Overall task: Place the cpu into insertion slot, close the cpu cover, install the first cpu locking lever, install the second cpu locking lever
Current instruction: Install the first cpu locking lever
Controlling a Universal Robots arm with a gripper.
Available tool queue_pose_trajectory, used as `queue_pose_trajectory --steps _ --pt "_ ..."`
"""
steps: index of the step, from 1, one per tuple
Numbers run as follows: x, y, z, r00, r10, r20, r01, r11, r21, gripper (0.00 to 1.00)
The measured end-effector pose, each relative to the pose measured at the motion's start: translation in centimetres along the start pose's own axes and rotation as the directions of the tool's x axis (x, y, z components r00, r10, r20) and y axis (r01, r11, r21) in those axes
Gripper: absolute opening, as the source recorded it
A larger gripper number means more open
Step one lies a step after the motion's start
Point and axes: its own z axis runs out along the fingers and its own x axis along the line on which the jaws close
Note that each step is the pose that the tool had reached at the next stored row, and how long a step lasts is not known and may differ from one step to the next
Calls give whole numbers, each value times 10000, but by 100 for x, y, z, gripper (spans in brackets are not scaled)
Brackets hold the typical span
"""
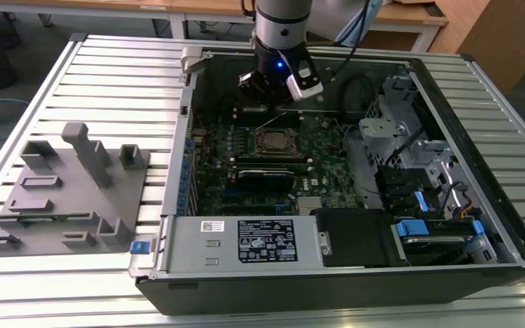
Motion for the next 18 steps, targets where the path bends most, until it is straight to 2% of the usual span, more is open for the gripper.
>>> queue_pose_trajectory --steps 11,18 --pt "-65 25 41 10000 0 -1 0 10000 0 11" --pt "-72 69 81 10000 0 0 0 10000 0 11"
